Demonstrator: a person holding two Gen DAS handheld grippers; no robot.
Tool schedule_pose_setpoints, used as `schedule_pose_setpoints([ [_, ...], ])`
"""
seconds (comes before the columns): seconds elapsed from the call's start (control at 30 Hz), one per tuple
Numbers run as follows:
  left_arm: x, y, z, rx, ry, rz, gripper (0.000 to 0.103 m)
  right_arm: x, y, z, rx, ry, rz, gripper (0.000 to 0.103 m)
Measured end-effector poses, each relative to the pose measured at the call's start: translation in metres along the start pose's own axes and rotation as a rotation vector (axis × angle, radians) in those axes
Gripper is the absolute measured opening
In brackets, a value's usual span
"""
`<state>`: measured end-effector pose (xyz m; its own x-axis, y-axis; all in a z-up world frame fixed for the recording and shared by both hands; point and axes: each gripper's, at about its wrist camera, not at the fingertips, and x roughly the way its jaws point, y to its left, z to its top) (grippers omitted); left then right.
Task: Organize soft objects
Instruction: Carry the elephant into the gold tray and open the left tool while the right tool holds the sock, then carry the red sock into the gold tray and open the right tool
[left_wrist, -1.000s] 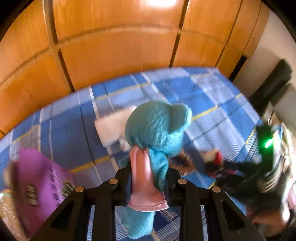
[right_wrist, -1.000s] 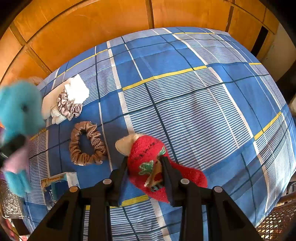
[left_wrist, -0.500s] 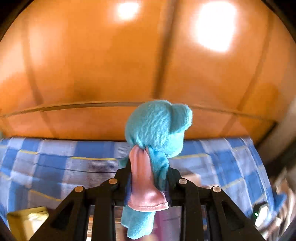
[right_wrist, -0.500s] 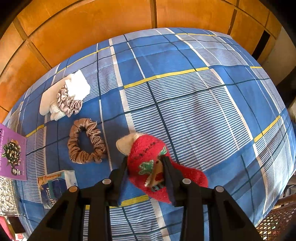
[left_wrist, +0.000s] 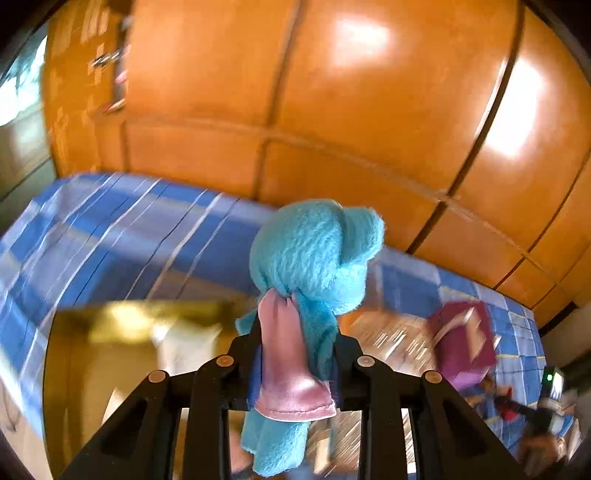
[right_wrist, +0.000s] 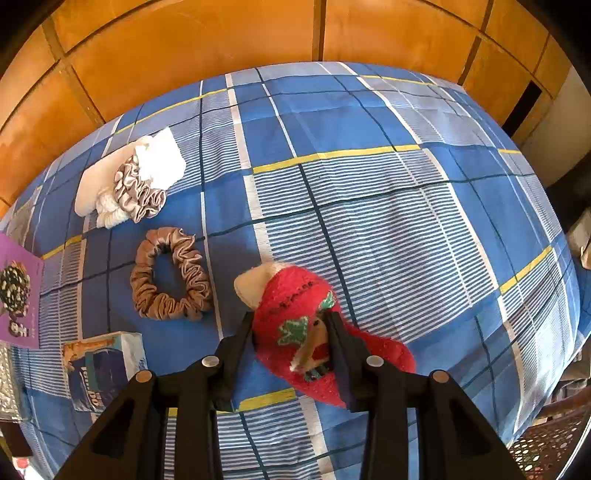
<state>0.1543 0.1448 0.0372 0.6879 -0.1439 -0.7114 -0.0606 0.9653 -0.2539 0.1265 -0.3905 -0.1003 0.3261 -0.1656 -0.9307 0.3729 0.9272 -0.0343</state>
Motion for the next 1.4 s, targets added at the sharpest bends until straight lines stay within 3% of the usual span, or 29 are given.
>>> schedule_pose_setpoints([
  [0.3,-0.02,0.083,-0.092,-0.136,0.057,0.047,0.03,-0.003,0.019,-0.008,-0.103,-0.022,-0.077,0.037],
  [0.47,-0.012,0.101,-0.126,-0.171,0.106,0.053,0.041,-0.003,0.022,-0.01,-0.109,-0.027,-0.089,0.037],
  [0.63,-0.019,0.09,-0.136,-0.119,0.052,0.098,0.065,-0.005,0.021,-0.012,-0.118,-0.032,-0.102,0.037],
  [0.8,-0.028,0.081,-0.144,-0.053,0.005,0.174,0.076,-0.005,0.021,-0.01,-0.117,-0.031,-0.097,0.037],
  [0.97,-0.041,0.075,-0.148,0.001,-0.037,0.221,0.081,-0.004,0.017,-0.008,-0.105,-0.029,-0.083,0.037],
  [1.4,-0.058,0.065,-0.153,0.051,-0.07,0.205,0.082,-0.001,0.01,-0.003,-0.058,-0.025,-0.061,0.037],
])
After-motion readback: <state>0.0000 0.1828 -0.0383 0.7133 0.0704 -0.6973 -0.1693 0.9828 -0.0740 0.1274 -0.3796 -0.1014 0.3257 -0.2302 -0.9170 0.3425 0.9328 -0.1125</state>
